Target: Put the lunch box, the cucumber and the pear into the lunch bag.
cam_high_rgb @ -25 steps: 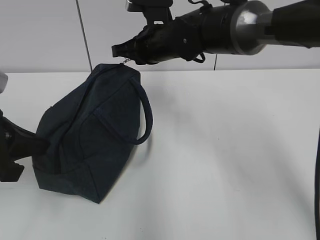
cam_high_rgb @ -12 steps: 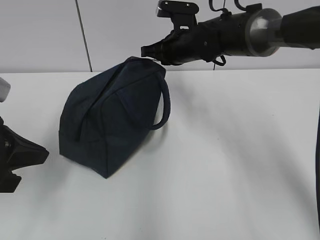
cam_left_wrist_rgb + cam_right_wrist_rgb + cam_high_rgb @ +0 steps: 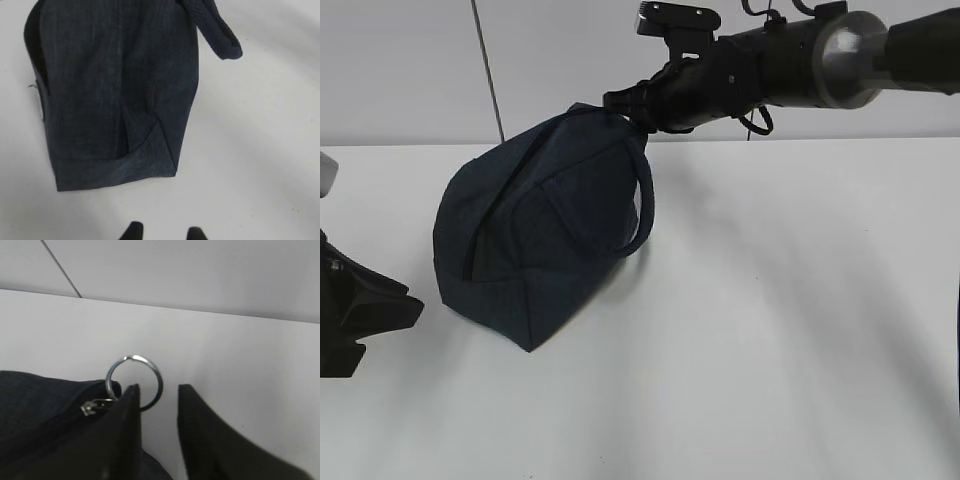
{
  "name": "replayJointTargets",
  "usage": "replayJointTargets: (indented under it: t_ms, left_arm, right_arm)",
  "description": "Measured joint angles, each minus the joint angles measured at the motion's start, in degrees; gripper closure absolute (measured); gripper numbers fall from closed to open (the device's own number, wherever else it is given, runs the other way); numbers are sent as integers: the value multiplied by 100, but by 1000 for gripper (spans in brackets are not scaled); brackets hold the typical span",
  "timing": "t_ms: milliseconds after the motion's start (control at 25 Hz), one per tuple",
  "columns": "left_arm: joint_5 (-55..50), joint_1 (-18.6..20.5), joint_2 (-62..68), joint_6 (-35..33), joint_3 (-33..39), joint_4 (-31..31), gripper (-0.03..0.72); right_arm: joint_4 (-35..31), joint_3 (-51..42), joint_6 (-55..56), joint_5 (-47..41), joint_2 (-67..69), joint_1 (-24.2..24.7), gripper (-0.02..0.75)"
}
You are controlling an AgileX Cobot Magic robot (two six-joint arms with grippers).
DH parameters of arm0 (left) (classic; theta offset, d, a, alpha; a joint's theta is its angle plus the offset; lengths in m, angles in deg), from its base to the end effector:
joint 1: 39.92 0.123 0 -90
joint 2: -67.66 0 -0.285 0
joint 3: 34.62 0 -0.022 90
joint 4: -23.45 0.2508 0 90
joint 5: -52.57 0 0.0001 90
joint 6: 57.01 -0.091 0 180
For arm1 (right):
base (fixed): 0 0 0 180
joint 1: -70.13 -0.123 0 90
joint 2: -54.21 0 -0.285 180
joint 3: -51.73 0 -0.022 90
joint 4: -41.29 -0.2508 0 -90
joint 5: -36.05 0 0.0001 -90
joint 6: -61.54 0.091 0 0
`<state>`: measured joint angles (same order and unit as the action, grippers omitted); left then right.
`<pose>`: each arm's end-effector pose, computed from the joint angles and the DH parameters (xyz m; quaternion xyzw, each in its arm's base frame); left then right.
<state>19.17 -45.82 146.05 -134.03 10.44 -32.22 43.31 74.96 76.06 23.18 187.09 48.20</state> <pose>0.2064 -0.0630 0.2168 0.3260 0.8679 -0.1653 0.3363 0.4773 0.1914 0.2192 -0.0698 0.8740 0.1392 0.4603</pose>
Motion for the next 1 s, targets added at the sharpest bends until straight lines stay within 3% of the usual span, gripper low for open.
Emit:
replayJointTargets:
  t_ms: [80,200,560,760,1000]
  left_arm:
    - [-6,0,0,0,0,0,517]
    - [-6,0,0,0,0,-51,511]
    - [-10,0,-6,0,0,-97,504]
    - [262,0,-355,101,0,-115,493]
    - [776,0,-804,945,-6,-156,459]
  right_arm:
    - [0,0,0,-36,-53,0,311]
    - [49,0,0,-95,-173,0,166]
    - [132,0,0,-338,-481,0,155]
    - [650,0,0,-1070,-740,31,178]
    - [1064,0,-11,-2451,-1424,-3,220]
